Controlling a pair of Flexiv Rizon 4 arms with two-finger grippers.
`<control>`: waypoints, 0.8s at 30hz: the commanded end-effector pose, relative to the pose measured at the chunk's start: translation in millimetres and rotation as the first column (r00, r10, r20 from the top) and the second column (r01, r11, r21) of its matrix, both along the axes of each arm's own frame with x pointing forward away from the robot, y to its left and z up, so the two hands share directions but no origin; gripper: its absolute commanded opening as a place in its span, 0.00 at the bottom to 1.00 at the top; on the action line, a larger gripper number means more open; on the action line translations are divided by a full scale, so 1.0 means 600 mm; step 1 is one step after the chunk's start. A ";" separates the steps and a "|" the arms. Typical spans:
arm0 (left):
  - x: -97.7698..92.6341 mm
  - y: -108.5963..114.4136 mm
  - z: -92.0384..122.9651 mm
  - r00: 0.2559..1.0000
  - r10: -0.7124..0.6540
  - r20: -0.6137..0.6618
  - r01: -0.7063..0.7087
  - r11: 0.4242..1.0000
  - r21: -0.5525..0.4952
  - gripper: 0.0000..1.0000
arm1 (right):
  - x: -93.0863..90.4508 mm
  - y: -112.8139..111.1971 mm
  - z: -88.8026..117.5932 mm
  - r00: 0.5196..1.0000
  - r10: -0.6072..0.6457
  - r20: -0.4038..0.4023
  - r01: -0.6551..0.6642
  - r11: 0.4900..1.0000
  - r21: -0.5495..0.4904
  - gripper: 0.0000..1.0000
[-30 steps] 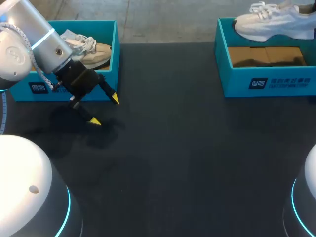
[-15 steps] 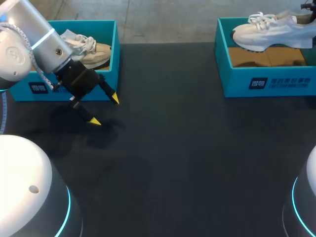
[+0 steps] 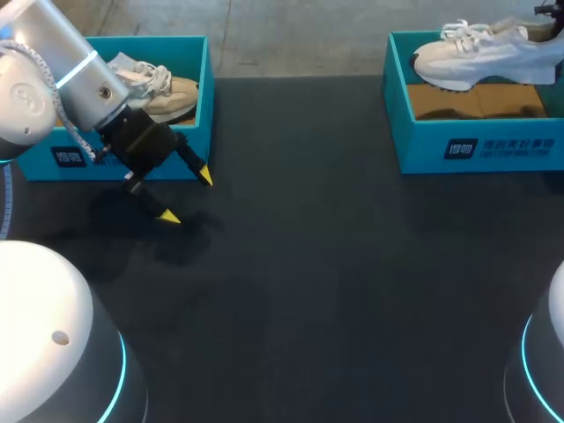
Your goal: Take the shoe out of the shoebox, open the shoe tongue, remove and reinsert the insole, then place the shoe into the shoebox
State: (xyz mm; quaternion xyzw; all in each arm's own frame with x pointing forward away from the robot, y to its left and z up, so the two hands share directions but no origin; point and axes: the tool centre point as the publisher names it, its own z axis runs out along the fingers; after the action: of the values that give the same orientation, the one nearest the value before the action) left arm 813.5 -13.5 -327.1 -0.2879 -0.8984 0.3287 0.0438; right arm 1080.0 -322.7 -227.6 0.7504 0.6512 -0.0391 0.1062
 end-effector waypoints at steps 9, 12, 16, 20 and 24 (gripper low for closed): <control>-0.001 0.000 0.001 1.000 0.000 0.001 0.000 1.000 0.002 1.00 | 0.016 -0.011 -0.042 1.000 0.017 -0.004 -0.017 0.999 0.027 0.00; -0.001 0.000 0.001 1.000 0.000 0.001 0.000 1.000 0.002 1.00 | 0.016 -0.012 -0.050 1.000 0.019 -0.002 -0.019 0.999 0.030 0.00; -0.001 0.000 0.001 1.000 0.000 0.001 0.000 1.000 0.002 1.00 | 0.015 -0.012 -0.065 1.000 0.019 -0.006 -0.019 0.999 0.034 0.00; -0.001 0.000 0.001 1.000 0.000 0.001 0.000 1.000 0.002 1.00 | 0.012 -0.011 -0.077 1.000 0.025 0.004 -0.025 0.999 0.033 0.00; -0.001 0.000 0.001 1.000 0.000 0.001 0.000 1.000 0.002 1.00 | 0.009 -0.012 -0.087 0.999 0.030 0.013 -0.030 0.999 0.038 0.00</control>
State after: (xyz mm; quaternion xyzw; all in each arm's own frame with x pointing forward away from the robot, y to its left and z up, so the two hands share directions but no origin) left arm 813.5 -13.5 -327.1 -0.2879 -0.8984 0.3287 0.0438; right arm 1088.7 -329.4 -277.0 0.7429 0.6622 -0.0252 0.0947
